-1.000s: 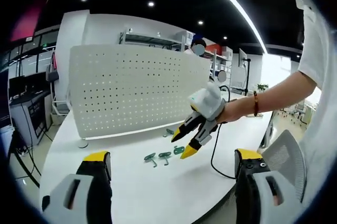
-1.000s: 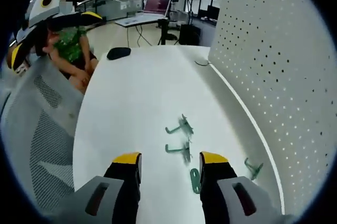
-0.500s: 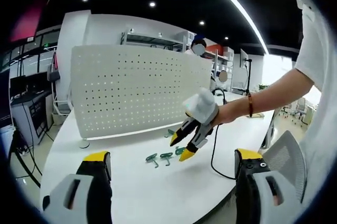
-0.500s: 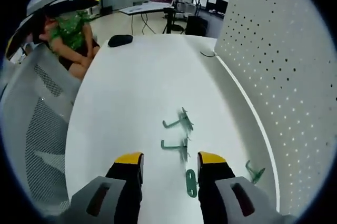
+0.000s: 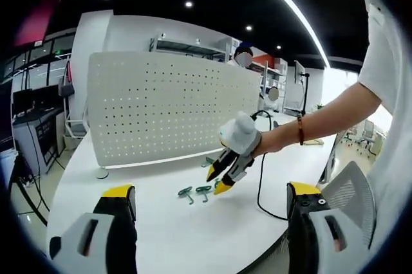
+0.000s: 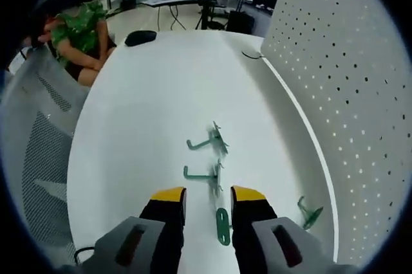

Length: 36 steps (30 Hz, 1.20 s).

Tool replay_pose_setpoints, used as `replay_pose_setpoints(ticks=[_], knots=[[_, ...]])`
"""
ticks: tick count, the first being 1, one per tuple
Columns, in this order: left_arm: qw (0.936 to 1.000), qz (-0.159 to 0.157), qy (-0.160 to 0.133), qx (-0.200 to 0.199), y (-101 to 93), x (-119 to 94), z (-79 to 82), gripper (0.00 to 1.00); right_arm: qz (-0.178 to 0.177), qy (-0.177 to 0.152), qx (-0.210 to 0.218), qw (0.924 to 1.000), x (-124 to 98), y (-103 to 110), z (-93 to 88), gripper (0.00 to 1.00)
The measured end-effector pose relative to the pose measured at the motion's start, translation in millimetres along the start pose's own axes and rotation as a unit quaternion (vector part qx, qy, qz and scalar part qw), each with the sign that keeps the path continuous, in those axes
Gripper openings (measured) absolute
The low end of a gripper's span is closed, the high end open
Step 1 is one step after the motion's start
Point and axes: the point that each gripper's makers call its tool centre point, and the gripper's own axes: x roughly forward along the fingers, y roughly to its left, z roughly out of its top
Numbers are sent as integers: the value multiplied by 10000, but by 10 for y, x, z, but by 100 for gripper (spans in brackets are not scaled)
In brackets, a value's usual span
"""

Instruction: Insert the hook assembly into the mounting plate slot until the hook locks in place.

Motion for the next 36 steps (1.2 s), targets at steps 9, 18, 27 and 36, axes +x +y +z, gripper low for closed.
replay_pose_setpoints(ticks=[9, 18, 27, 36], knots=[[10000, 32, -1, -37, 28, -25, -16, 100, -36, 178, -144, 9997, 64, -31, -12, 16], [10000, 54, 10, -60, 55, -32, -23, 100, -28, 266, -271, 9993, 113, -54, -47, 11], [9999, 81, 34, -84, 79, -29, -42, 100, -42, 337, -279, 9990, 181, -83, -56, 6], [9999, 110, 29, -117, 103, -28, -40, 100, -92, 359, -277, 9989, 202, -94, -71, 3]])
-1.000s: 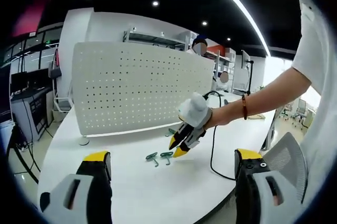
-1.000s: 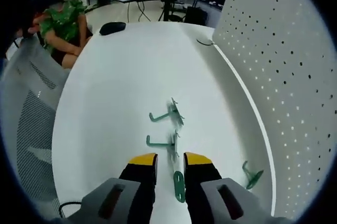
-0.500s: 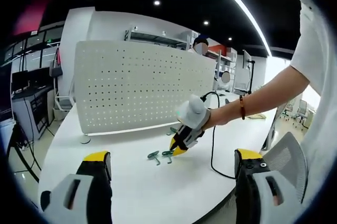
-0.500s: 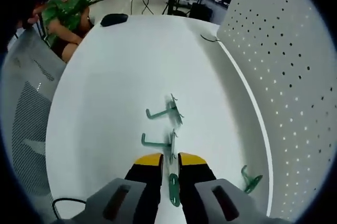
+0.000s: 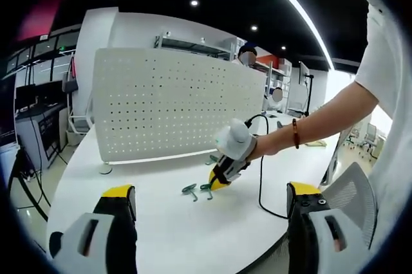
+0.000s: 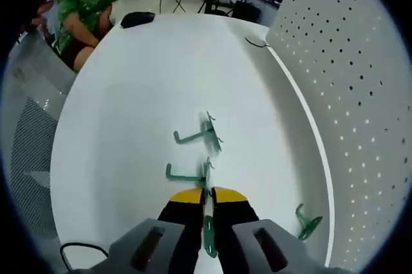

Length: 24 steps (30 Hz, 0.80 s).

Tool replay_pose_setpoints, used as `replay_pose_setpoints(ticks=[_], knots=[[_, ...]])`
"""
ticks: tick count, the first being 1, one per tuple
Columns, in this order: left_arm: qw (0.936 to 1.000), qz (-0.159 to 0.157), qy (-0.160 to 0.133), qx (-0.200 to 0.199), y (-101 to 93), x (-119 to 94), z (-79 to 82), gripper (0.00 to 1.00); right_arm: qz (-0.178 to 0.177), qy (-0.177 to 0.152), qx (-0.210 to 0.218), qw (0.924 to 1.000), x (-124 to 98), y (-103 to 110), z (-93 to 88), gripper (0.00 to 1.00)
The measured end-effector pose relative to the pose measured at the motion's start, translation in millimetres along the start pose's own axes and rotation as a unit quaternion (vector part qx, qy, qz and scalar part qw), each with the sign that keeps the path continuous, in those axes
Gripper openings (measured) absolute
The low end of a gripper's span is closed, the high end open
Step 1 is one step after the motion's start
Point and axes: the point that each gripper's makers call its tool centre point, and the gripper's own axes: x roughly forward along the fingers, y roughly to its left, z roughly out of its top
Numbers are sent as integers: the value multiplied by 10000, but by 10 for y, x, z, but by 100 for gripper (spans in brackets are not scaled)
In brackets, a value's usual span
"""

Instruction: Insert the hook assembly into the mounting plate slot until the hook locks in place.

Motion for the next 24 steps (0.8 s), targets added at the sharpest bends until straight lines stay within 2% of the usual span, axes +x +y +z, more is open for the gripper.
replay_pose_setpoints(ticks=[4, 13, 21, 24], knots=[[10000, -13, -9, 3, -4, 10, 7, 100, -17, 41, -36, 10000, -12, 6, -14, 2], [10000, -84, -47, 2, -49, 33, 41, 100, -198, -251, 176, 9993, -149, 2, 84, 2], [9998, -166, -93, 6, -92, 35, 76, 99, -527, -768, 438, 9947, -363, -64, 280, 2], [9997, -185, -128, -15, -107, 39, 100, 99, -593, -866, 454, 9934, -434, -60, 340, 2]])
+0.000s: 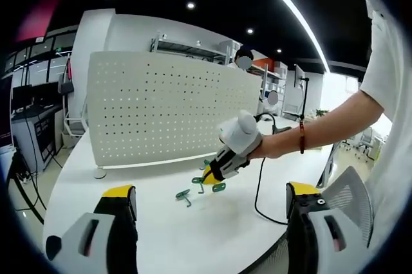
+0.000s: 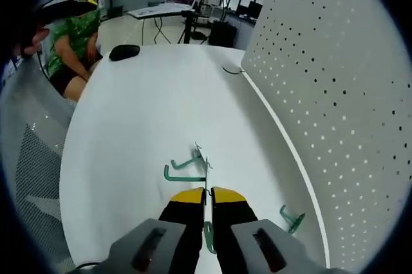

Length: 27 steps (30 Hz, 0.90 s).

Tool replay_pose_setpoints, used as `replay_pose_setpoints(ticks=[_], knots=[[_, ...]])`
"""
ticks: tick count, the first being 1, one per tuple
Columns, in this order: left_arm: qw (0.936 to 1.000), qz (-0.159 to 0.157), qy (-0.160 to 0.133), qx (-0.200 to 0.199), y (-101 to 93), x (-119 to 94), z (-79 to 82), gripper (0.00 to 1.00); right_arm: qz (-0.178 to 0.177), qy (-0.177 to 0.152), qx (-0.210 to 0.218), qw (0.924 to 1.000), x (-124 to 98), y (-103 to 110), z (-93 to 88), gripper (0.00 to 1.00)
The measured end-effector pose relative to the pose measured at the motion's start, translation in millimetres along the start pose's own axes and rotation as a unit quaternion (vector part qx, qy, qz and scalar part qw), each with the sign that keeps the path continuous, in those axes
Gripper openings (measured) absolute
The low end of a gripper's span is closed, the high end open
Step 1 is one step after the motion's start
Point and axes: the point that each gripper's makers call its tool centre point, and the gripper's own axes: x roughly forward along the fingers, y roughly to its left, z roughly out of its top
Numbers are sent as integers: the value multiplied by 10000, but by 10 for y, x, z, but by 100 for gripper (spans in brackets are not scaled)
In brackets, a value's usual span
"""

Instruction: Insert the hook assembly into the mounting plate slot until the hook locks in place.

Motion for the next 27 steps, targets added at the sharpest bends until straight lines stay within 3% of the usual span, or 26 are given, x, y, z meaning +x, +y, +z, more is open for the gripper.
replay_pose_setpoints(ticks=[11, 14, 18, 21, 27], knots=[[10000, -45, -68, 43, -27, 55, 87, 97, -345, -595, 502, 9964, -218, -45, 214, 2], [9995, -61, -196, -224, -26, 64, 137, 97, -273, -713, 748, 9943, -254, -10, 217, 2], [9997, -29, -155, -160, -19, 74, 134, 96, -340, -847, 875, 9920, -309, 22, 237, 2], [9994, -1, -101, -322, 0, 98, 125, 100, -413, -982, 966, 9896, -343, 29, 263, 2], [9997, -42, -33, -226, -20, 140, 138, 96, -557, -1352, 1019, 9840, -457, 61, 398, 2]])
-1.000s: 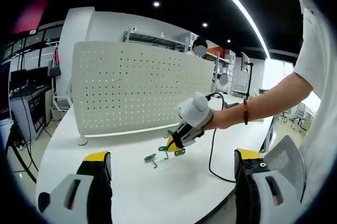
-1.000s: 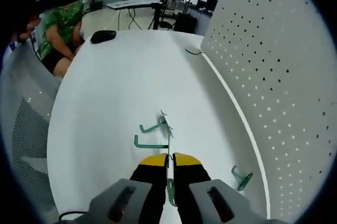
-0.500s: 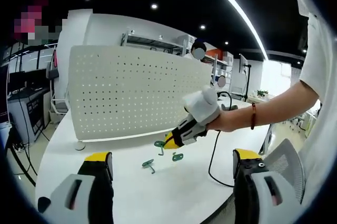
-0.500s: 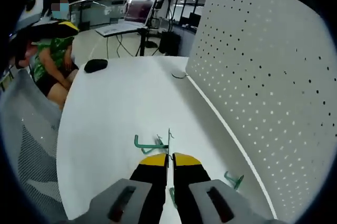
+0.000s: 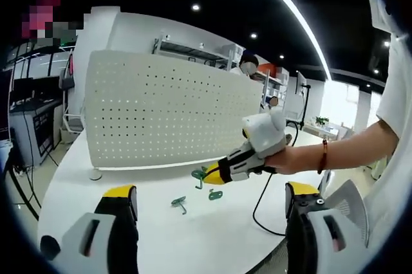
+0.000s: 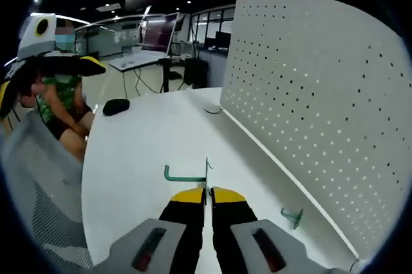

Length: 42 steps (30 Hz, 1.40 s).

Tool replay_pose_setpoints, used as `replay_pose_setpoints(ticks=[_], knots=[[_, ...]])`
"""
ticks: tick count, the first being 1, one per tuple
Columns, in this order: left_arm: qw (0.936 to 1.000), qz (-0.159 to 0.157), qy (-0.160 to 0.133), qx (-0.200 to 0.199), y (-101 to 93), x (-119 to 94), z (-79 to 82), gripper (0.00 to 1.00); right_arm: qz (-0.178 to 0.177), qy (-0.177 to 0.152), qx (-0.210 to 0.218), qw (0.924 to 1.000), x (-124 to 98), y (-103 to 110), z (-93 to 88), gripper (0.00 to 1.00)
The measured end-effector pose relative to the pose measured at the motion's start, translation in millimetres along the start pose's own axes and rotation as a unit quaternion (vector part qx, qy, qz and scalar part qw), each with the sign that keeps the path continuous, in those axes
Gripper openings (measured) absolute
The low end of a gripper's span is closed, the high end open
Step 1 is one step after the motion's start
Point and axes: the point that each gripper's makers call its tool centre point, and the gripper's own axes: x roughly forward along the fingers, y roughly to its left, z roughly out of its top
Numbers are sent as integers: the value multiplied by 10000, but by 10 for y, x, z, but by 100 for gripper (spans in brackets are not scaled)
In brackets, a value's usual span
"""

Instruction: Insert the hook assembly into the mounting plate slot until the hook locks in place.

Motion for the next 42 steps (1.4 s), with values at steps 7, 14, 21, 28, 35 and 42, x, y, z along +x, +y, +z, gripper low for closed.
replay_pose_setpoints(ticks=[7, 14, 21, 28, 35, 42], knots=[[10000, -60, 10, 42, -15, 44, 31, 92, -105, -460, 108, 9988, -117, 23, 198, 2], [9999, -88, -134, 21, 1, 83, 115, 86, -162, -837, 184, 9962, -255, 60, 362, 2], [9998, -106, -164, -80, 14, 138, 144, 82, -192, -1251, 180, 9918, -384, 156, 544, 2], [9993, -121, -263, -248, 36, 164, 178, 71, -144, -1577, 296, 9869, -440, 254, 677, 2], [9978, -244, -310, -530, -34, 240, 192, 61, -74, -1846, 299, 9823, -494, 356, 793, 2], [9946, -407, -548, -781, -85, 278, 252, 47, 10, -2148, 315, 9762, -567, 415, 874, 2]])
